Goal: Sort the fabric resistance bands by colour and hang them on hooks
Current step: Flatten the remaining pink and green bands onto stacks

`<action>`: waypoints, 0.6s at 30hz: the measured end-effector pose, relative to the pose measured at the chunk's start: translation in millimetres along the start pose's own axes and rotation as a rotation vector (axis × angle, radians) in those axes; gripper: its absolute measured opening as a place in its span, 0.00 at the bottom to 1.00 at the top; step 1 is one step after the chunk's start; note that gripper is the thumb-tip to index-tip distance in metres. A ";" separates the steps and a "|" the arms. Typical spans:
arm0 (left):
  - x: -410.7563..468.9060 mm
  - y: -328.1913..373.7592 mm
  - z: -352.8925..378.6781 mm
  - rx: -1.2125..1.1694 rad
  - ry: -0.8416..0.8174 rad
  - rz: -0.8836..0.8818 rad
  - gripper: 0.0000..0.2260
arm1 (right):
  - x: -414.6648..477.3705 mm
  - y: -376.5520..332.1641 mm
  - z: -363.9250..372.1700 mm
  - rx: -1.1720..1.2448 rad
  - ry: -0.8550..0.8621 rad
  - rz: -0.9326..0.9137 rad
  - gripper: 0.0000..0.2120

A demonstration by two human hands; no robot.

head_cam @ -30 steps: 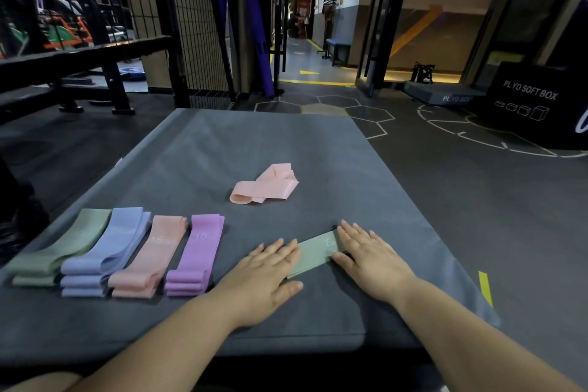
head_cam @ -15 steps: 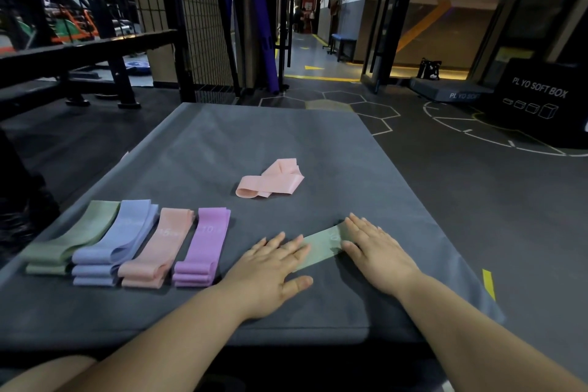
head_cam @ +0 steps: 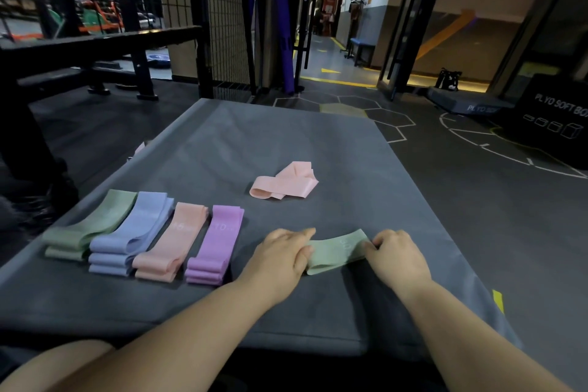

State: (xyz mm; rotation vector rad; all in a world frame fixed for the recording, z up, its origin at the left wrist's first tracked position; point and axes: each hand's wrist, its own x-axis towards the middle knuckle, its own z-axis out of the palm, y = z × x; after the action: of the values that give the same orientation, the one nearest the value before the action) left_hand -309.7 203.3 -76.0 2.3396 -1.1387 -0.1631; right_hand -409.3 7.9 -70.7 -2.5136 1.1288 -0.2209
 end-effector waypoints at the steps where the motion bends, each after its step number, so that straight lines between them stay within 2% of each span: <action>1: 2.5 -1.5 0.5 0.015 0.051 -0.032 0.17 | 0.5 -0.8 -1.4 0.021 -0.006 0.013 0.10; 4: 6.9 -1.9 0.1 0.074 0.109 -0.108 0.09 | 0.8 -1.5 -5.1 0.091 -0.010 0.032 0.06; 11: 8.7 6.3 -8.9 -0.086 0.037 -0.238 0.04 | 2.0 -6.8 -10.9 0.373 -0.008 0.006 0.05; 15: 7.7 8.6 -19.6 -0.197 -0.042 -0.276 0.04 | 2.3 -16.2 -11.1 0.690 0.022 0.029 0.03; 18: 3.4 8.2 -29.0 -0.293 -0.045 -0.286 0.05 | 3.1 -24.0 -13.1 0.842 0.031 0.031 0.02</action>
State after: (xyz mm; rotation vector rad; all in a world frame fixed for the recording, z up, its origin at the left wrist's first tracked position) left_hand -303.8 208.3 -46.7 2.2290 -0.7363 -0.4556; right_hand -394.5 16.6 -49.2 -1.7443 0.8361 -0.5876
